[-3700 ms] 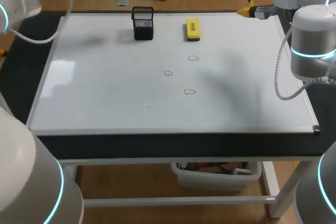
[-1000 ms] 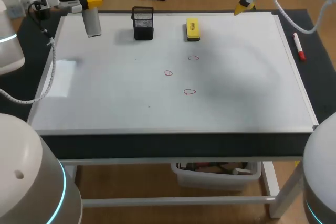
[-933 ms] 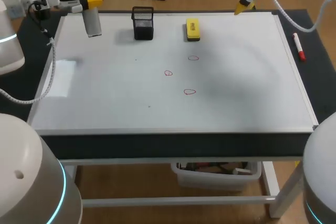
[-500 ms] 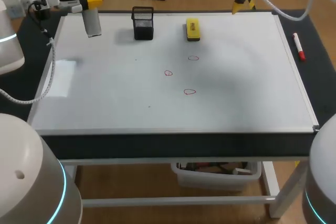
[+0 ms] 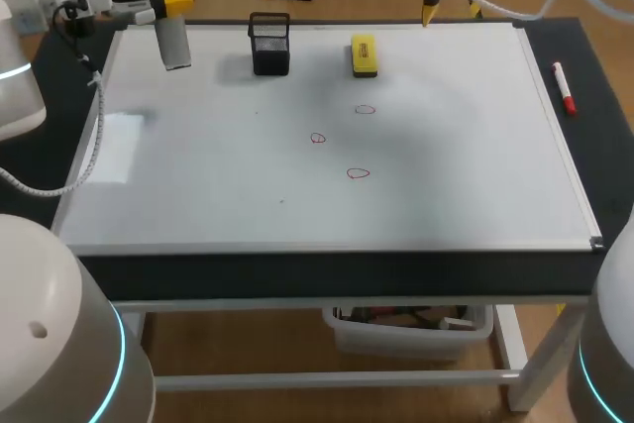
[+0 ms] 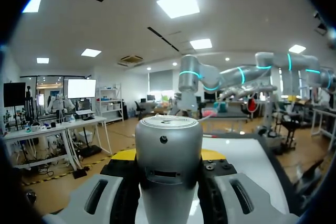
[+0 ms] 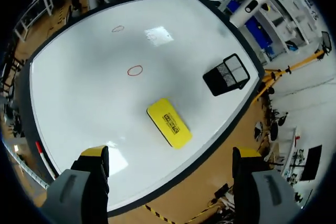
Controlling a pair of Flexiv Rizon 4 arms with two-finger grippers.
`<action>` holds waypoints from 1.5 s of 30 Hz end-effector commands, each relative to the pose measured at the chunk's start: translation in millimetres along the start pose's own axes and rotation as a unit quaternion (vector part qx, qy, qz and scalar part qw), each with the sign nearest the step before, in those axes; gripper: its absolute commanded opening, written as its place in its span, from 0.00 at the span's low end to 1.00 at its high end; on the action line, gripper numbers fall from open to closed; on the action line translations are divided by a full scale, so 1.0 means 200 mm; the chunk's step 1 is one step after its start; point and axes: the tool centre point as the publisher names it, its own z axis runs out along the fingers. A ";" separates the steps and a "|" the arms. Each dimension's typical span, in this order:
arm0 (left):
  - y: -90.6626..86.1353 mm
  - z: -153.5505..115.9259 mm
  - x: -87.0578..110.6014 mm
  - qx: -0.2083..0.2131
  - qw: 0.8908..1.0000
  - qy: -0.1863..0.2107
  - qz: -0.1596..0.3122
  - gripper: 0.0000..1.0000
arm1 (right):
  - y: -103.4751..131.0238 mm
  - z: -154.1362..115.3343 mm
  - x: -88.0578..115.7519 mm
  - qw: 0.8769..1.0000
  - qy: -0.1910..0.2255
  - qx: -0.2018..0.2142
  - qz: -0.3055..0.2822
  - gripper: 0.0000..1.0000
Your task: Pick up the inspection probe, press it on each red-marked spot on the whiteboard one by one, put down the probe, pick up the eraser, and wipe off all the red marks.
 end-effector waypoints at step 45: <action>0.00 0.00 0.00 0.002 1.000 0.000 0.001 0.00 | 0.09 0.41 -0.04 0.951 0.252 0.039 -0.175 1.00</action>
